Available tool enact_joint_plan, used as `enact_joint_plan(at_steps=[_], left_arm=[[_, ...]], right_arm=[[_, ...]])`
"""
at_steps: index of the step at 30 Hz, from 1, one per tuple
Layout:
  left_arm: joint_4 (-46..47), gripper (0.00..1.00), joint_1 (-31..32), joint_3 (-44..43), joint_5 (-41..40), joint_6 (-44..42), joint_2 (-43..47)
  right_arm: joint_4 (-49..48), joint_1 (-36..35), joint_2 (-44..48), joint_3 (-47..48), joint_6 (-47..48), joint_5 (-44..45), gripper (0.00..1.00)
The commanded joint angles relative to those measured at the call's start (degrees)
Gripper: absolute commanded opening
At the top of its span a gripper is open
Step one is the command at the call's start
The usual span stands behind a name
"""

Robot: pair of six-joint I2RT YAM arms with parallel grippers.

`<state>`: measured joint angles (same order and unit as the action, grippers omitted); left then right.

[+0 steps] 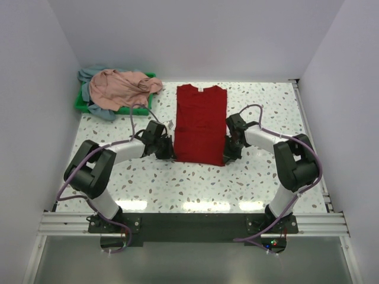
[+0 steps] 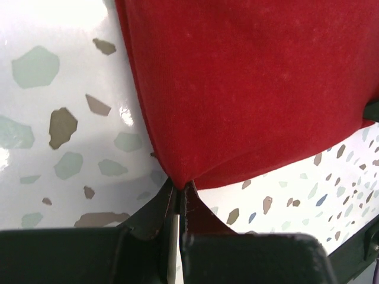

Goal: Fold and stack the t-shirts
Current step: Fold the tshirt

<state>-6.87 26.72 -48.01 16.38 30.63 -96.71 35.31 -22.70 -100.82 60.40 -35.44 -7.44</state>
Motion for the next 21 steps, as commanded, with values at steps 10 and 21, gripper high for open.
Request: enact_joint_plan(at_steps=[10, 21], left_arm=[[-5.87, 0.00, 0.44, 5.29, -4.87, 0.48, 7.58], [-10.79, 0.00, 3.42, 11.00, -5.13, 5.92, 21.63]], right_arm=[[5.65, -0.68, 5.71, -3.44, -0.68, 4.37, 0.00], [11.09, -6.21, 15.38, -6.08, -2.79, 6.65, 0.00]])
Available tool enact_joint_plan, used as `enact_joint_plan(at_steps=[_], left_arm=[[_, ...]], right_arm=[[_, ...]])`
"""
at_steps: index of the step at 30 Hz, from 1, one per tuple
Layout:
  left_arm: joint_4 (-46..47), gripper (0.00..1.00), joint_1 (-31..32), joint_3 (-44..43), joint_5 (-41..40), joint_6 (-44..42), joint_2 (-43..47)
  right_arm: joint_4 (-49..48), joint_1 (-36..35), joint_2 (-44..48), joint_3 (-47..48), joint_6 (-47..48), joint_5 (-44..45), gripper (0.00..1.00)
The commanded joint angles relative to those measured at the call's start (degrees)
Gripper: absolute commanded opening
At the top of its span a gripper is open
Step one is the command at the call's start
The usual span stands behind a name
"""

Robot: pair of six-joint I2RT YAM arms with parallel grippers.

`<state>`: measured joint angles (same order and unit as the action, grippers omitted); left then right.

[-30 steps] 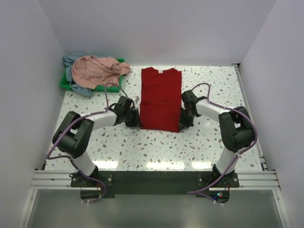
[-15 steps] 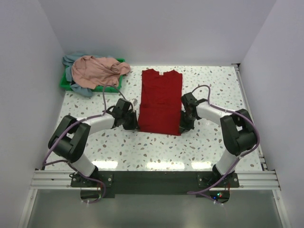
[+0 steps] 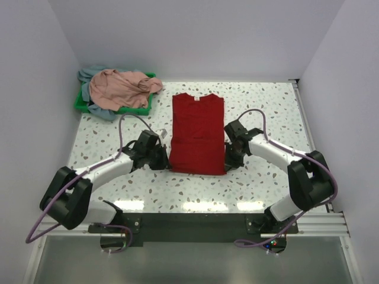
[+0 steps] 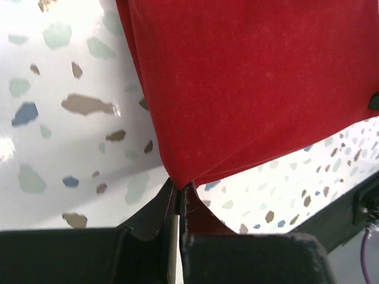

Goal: Fold and stack the t-shirts
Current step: Fold the tshirt

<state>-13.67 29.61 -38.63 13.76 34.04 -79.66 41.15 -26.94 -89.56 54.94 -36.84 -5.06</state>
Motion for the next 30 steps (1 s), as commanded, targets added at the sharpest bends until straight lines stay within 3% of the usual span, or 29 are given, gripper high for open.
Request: enact_joint_plan(at_steps=[1, 10, 17, 23, 30], left_arm=[[-4.60, 0.00, 0.80, 2.67, -2.42, 3.65, 5.90], [-14.80, 0.00, 2.30, 7.17, -0.75, 9.72, 23.57], [-25.07, 0.00, 3.53, 1.90, -0.14, 12.19, 32.89], [-27.02, 0.00, 3.62, -4.17, 0.21, 12.98, 33.87], [-22.64, 0.00, 3.62, -4.09, 1.18, 12.63, 30.79]], right_arm=[[6.30, -2.59, 5.09, -1.32, -1.83, 4.53, 0.00], [14.56, -5.93, 20.20, -4.31, -6.57, 4.88, 0.00], [23.44, -7.25, 29.44, -1.07, -8.51, 4.88, 0.00], [26.97, -7.25, 30.85, 4.73, -8.69, 6.38, 0.00], [22.68, -7.16, 27.16, 7.72, -9.04, 10.06, 0.00]])
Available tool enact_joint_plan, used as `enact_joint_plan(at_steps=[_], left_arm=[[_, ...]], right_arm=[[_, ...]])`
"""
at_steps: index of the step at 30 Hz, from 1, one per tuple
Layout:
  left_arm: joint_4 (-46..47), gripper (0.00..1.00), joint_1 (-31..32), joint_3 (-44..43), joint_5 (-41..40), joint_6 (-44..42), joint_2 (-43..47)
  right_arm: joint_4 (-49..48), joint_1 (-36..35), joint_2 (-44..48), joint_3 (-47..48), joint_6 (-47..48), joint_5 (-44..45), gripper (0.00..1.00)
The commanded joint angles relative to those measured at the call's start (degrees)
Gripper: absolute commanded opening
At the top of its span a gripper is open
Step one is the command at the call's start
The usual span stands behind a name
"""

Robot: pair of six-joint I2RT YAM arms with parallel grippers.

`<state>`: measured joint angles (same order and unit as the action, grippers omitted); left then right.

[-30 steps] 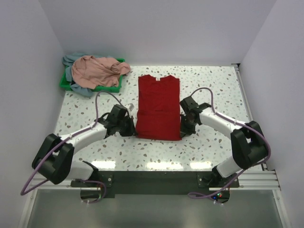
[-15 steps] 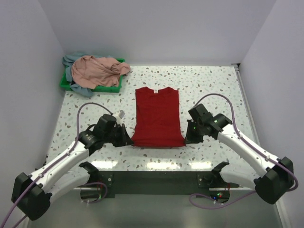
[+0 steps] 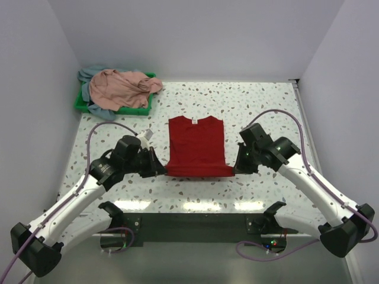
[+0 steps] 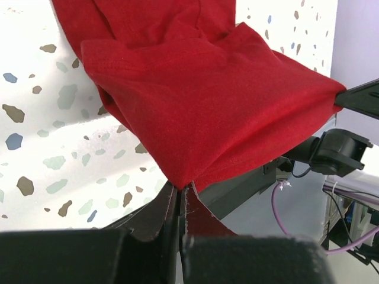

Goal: Fold and stack the t-shirts
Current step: Fold the tshirt

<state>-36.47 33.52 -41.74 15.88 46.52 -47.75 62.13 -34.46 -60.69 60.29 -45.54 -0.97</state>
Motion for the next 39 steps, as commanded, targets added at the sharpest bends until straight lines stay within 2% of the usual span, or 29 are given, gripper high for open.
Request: enact_joint_plan(at_steps=[1, 16, 25, 39], left_arm=[[1.56, 0.00, -0.29, -0.81, -0.85, 0.23, -1.99], [11.85, 0.00, -1.08, -2.47, -0.06, -2.31, -14.47], [15.20, 0.00, -6.53, -8.36, 3.54, -6.09, -22.46], [21.61, 0.00, -14.79, -17.76, 10.48, -10.40, -38.28]], right_arm=[[1.16, 0.36, -2.24, 2.63, -0.51, 6.59, 0.00], [-2.98, 2.29, -14.28, 10.28, 3.17, 10.12, 0.00], [-4.65, 7.21, -21.48, 18.18, 7.74, 8.36, 0.00], [-6.84, 10.81, -39.85, 36.03, 12.84, 6.95, 0.00]])
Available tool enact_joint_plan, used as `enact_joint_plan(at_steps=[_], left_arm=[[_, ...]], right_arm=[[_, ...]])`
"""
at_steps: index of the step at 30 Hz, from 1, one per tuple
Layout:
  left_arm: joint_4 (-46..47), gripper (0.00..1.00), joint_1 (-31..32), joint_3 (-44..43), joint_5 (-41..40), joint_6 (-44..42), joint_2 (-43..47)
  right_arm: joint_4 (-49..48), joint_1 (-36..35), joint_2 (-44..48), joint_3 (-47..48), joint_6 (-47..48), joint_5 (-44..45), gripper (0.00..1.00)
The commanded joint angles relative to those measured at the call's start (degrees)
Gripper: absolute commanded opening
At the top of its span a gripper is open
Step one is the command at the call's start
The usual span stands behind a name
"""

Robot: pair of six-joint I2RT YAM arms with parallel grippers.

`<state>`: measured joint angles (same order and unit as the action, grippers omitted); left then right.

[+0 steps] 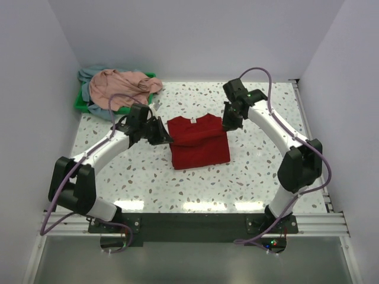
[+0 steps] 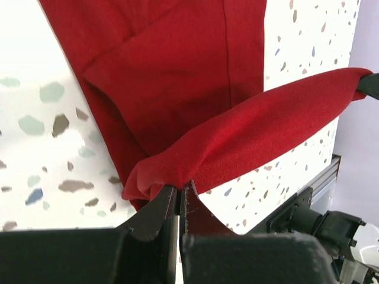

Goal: Fold and stack the t-shirts
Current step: Fold the tshirt

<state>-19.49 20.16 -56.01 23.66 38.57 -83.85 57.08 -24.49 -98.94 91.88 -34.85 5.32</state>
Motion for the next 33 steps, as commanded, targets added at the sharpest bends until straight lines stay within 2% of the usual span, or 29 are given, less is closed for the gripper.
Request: enact_joint_plan(at_steps=[1, 14, 24, 25, 27, 28, 30, 31, 33], left_arm=[[4.98, 0.00, -2.05, -4.02, 3.23, -2.62, -3.23], [6.48, 0.00, -6.36, -14.47, 5.16, -4.29, -15.02], [10.34, 0.00, -8.74, -16.41, 5.27, -2.45, -21.70], [10.95, 0.03, -9.17, -16.33, 4.56, -2.18, -21.88], [13.93, 0.22, -9.70, -16.50, 3.24, -0.87, -22.75], [14.82, 0.45, -10.05, -17.63, 2.36, -0.60, -22.93], [16.23, 0.60, -10.14, -19.57, -0.19, -0.25, -23.54], [16.58, 0.79, -10.14, -21.84, -0.72, -0.42, -23.64], [16.76, 0.82, -10.14, -23.79, -1.60, -0.86, -23.38]], right_arm=[[-1.71, 1.20, -3.53, 5.41, 2.24, 0.57, 0.00], [-0.39, 4.27, -18.38, 22.37, 3.74, -1.19, 0.00], [-3.72, 5.59, -25.07, 27.30, 2.78, -3.21, 0.00], [-4.51, 5.77, -26.21, 27.65, 2.51, -3.73, 0.00], [-7.23, 6.03, -27.71, 29.76, 1.89, -6.36, 0.01], [-7.68, 6.12, -30.06, 31.33, 1.80, -7.51, 0.08], [-7.42, 6.12, -32.89, 38.53, 1.98, -9.79, 0.32], [-7.25, 6.12, -34.73, 40.99, 2.15, -10.15, 0.49], [-7.07, 6.12, -35.36, 45.93, 2.85, -10.77, 0.64]])
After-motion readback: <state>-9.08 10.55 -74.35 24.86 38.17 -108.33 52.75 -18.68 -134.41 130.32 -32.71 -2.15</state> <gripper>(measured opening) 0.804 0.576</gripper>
